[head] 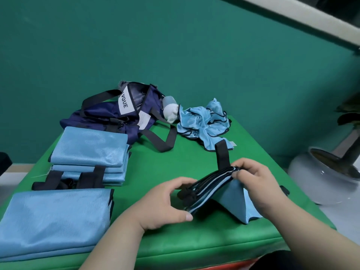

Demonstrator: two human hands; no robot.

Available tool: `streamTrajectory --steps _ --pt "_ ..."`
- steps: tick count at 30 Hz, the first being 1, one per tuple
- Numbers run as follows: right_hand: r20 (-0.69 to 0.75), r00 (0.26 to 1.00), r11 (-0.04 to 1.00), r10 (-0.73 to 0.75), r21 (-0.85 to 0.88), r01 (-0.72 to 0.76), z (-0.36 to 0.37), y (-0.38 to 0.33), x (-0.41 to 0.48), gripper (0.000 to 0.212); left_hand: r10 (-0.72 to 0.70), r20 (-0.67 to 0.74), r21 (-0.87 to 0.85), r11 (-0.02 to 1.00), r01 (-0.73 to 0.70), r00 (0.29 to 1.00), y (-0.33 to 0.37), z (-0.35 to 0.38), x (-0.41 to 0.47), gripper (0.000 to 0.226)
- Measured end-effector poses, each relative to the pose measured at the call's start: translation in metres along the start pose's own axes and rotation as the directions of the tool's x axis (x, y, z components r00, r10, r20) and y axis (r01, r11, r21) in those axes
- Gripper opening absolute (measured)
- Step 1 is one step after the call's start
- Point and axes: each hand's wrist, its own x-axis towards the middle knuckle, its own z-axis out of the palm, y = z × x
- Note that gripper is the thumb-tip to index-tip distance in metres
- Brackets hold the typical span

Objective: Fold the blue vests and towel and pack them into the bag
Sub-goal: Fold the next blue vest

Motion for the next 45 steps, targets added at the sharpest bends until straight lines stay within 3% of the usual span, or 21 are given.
streamTrajectory --steps 3,7,11,15,18,25,26,28,31,33,36,39,42,45 --pt "-0.014 1.000 0.999 0.014 0.029 -0.014 -0.010 -0.002 0.001 0.023 -0.009 -0.052 0.027 1.000 0.011 0.999 0.003 0.012 0.005 0.078" --pt "-0.047 0.999 0.998 0.016 0.056 -0.013 -0.016 -0.004 0.004 0.007 0.042 -0.021 0.102 0.994 -0.040 0.999 0.007 0.021 0.008 0.087" --pt "-0.040 0.999 0.995 0.020 0.095 -0.016 -0.018 -0.005 0.006 0.010 0.109 -0.150 0.111 0.989 -0.093 0.983 0.005 0.031 0.015 0.070" --pt "-0.004 1.000 0.993 0.013 0.118 -0.013 -0.021 -0.002 0.008 0.023 0.122 -0.324 0.007 0.992 -0.126 0.938 0.006 0.035 0.019 0.044" --pt "0.041 0.999 0.983 0.025 0.181 -0.032 -0.023 -0.002 0.006 0.012 0.059 -0.390 -0.134 0.984 -0.120 0.919 0.017 0.033 0.018 0.033" --pt "0.109 0.993 0.948 -0.036 0.317 -0.001 -0.037 -0.013 -0.001 0.019 -0.023 -0.525 -0.301 0.940 -0.160 0.851 0.052 0.027 0.010 0.042" --pt "0.120 0.992 0.943 -0.039 0.334 -0.003 -0.039 -0.018 -0.004 0.023 -0.022 -0.535 -0.298 0.940 -0.165 0.844 0.060 0.026 0.008 0.042" --pt "0.141 0.989 0.929 -0.055 0.369 -0.001 -0.045 -0.025 -0.007 0.051 -0.010 -0.552 -0.277 0.946 -0.171 0.834 0.079 0.021 0.003 0.035" --pt "0.118 0.987 0.913 -0.106 0.405 0.050 -0.051 -0.041 -0.014 0.061 -0.008 -0.575 -0.250 0.954 -0.166 0.818 0.111 0.013 -0.002 0.027" --pt "0.093 0.987 0.911 -0.133 0.404 0.085 -0.054 -0.057 -0.020 0.062 -0.020 -0.585 -0.256 0.953 -0.162 0.811 0.133 0.007 -0.006 0.020" --pt "0.072 0.978 0.898 -0.198 0.412 0.152 -0.062 -0.084 -0.032 0.057 0.027 -0.573 -0.235 0.952 -0.196 0.819 0.168 -0.003 -0.017 0.034" --pt "0.065 0.965 0.876 -0.253 0.440 0.200 -0.070 -0.117 -0.044 0.023 0.092 -0.533 -0.199 0.953 -0.230 0.841 0.200 -0.011 -0.030 0.032" --pt "0.036 0.948 0.858 -0.316 0.437 0.269 -0.078 -0.140 -0.052 0.036 0.127 -0.519 -0.164 0.956 -0.244 0.846 0.230 -0.019 -0.045 0.031" --pt "0.041 0.935 0.848 -0.353 0.436 0.301 -0.085 -0.161 -0.062 0.030 0.149 -0.505 -0.131 0.960 -0.246 0.850 0.254 -0.023 -0.058 0.034"
